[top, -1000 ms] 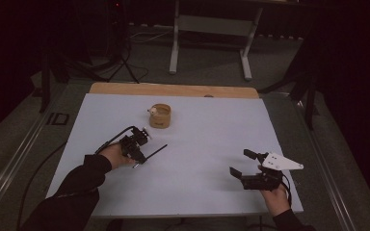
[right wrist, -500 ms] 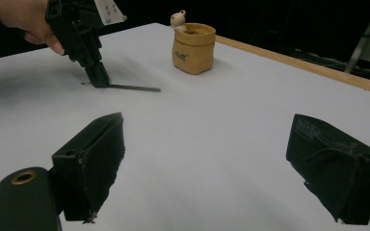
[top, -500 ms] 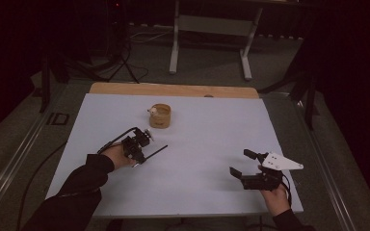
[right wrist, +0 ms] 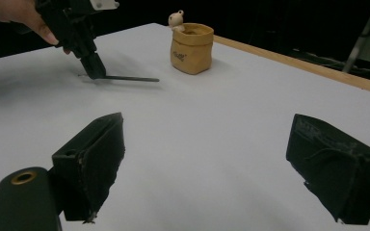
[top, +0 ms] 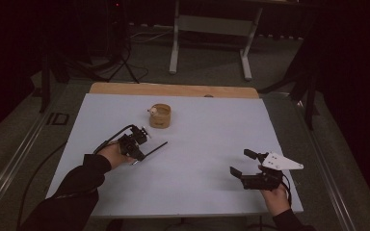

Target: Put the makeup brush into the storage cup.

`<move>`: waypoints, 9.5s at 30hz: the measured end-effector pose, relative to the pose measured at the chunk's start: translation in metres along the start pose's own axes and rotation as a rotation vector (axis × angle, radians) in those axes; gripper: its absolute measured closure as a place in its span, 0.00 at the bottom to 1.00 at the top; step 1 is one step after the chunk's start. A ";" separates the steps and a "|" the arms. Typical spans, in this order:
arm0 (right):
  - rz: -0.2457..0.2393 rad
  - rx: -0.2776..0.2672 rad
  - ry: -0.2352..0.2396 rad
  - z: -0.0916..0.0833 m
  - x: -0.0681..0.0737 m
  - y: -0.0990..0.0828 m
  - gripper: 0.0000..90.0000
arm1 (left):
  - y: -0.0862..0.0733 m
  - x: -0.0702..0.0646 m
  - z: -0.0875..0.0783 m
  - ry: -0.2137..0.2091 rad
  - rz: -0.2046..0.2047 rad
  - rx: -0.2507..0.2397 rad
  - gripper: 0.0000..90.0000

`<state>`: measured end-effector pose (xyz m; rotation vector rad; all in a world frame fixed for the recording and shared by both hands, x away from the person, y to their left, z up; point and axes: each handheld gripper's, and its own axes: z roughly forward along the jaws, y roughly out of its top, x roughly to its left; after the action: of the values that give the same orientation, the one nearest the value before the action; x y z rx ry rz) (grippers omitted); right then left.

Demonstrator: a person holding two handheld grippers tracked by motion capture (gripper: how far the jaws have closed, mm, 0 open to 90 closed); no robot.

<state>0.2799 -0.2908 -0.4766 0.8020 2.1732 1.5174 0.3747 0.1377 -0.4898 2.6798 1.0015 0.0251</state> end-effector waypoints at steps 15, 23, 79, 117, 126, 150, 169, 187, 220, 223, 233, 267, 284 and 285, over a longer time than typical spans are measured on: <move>0.009 0.005 -0.004 0.001 -0.001 -0.001 0.15 | 0.014 -0.017 -0.018 -0.042 0.057 -0.027 0.95; 0.012 0.010 -0.003 0.002 -0.001 -0.002 0.15 | 0.021 -0.024 -0.027 -0.059 0.076 -0.031 0.95; -0.542 0.229 -0.106 0.046 0.036 0.028 0.39 | 0.089 -0.083 -0.035 -0.152 0.284 0.023 0.95; -1.062 0.447 -0.143 0.082 0.066 0.014 0.93 | 0.106 -0.108 -0.034 -0.198 0.345 0.028 0.95; -1.069 0.510 -0.103 0.084 0.066 0.011 0.95 | 0.107 -0.103 -0.041 -0.211 0.332 -0.069 0.64; -0.556 0.629 -0.070 0.087 0.055 0.034 0.95 | 0.075 -0.066 -0.096 -0.045 0.263 -0.609 0.02; -0.156 0.478 -0.045 0.075 0.035 0.050 0.95 | 0.034 -0.051 -0.093 -0.024 0.134 -0.695 0.02; 0.081 0.368 0.003 0.074 0.032 0.054 0.95 | 0.026 -0.069 -0.063 -0.130 0.085 -0.741 0.02; 0.095 0.314 0.004 0.070 0.028 0.045 0.95 | 0.043 -0.089 -0.077 -0.196 -0.043 -0.724 0.02; 0.094 0.317 0.005 0.071 0.028 0.045 0.95 | 0.050 -0.093 -0.086 -0.173 -0.047 -0.730 0.02; 0.091 0.317 0.001 0.071 0.029 0.046 0.95 | 0.072 -0.103 -0.102 -0.166 -0.061 -0.771 0.04; 0.096 0.322 -0.001 0.070 0.027 0.045 0.95 | 0.094 -0.088 -0.048 -0.249 -0.374 -0.846 0.65; 0.096 0.333 0.007 0.071 0.027 0.043 0.95 | 0.101 -0.092 -0.045 -0.255 -0.414 -0.830 0.89; 0.096 0.333 0.007 0.072 0.027 0.043 0.95 | 0.102 -0.092 -0.045 -0.270 -0.422 -0.831 0.90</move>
<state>0.3116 -0.2102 -0.4609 1.0184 2.4607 1.2145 0.3651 0.0169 -0.4120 1.6527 1.1245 -0.0058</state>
